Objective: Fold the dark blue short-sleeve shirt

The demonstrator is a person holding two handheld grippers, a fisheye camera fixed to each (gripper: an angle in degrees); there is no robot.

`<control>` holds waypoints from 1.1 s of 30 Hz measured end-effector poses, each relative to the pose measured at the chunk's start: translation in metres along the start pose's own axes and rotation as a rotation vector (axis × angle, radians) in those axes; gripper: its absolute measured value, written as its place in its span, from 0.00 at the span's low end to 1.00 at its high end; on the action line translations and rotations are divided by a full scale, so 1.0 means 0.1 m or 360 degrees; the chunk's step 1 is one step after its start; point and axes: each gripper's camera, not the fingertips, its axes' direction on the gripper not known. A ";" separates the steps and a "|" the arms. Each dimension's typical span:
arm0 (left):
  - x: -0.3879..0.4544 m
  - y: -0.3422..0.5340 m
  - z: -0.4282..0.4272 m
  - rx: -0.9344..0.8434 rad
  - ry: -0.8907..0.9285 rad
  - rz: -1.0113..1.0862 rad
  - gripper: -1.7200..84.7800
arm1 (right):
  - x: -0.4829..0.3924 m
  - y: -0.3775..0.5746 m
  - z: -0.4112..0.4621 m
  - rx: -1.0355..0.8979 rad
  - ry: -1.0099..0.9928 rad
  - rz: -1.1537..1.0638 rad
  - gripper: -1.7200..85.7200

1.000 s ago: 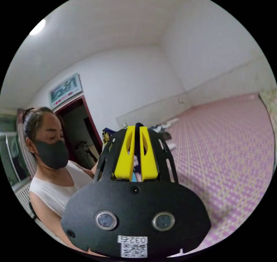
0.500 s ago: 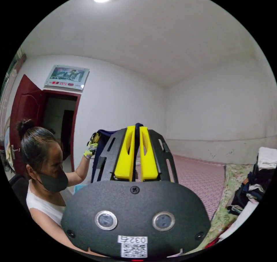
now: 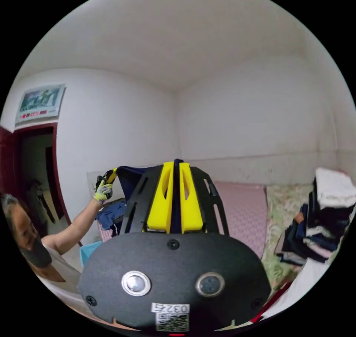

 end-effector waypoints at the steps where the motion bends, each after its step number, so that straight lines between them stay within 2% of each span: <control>1: 0.06 -0.05 0.00 0.0009 0.0032 0.0058 0.00 | -0.08 -0.04 -0.06 0.0027 -0.0012 -0.0024 0.03; 5: 0.20 0.03 -0.11 -0.0025 0.0164 0.0190 0.00 | -0.48 0.22 -0.29 -0.0001 -0.0052 -0.0156 0.04; 8: -0.01 0.47 -0.21 -0.0236 0.0155 0.0104 0.00 | -0.50 0.98 -0.28 -0.0171 -0.0073 -0.0144 0.04; 10: -0.25 0.88 -0.28 -0.0431 0.0062 0.0012 0.00 | -0.40 1.58 -0.24 -0.0297 -0.0079 -0.0050 0.04; 13: -0.75 1.80 -0.43 -0.0803 -0.0232 -0.0215 0.00 | -0.16 2.75 -0.09 -0.0558 -0.0013 0.0154 0.04; 15: -1.20 2.57 -0.52 -0.1141 -0.0460 -0.0519 0.00 | 0.05 3.60 0.08 -0.0815 0.0042 0.0358 0.04; 18: -1.43 3.15 -0.56 -0.1330 -0.0540 -0.0754 0.00 | 0.26 4.26 0.14 -0.0978 0.0018 0.0638 0.04; 22: -1.44 3.21 -0.51 -0.1319 -0.0505 -0.0829 0.00 | 0.39 4.40 0.06 -0.0936 -0.0022 0.0836 0.04; 28: -1.35 3.03 -0.26 -0.1480 -0.0551 -0.0749 0.00 | 0.49 4.25 -0.05 -0.0901 -0.0051 0.1010 0.05; 33: -1.40 2.92 -0.22 -0.1426 -0.0550 -0.0813 0.04 | 0.58 4.14 -0.11 -0.0849 -0.0096 0.1168 0.08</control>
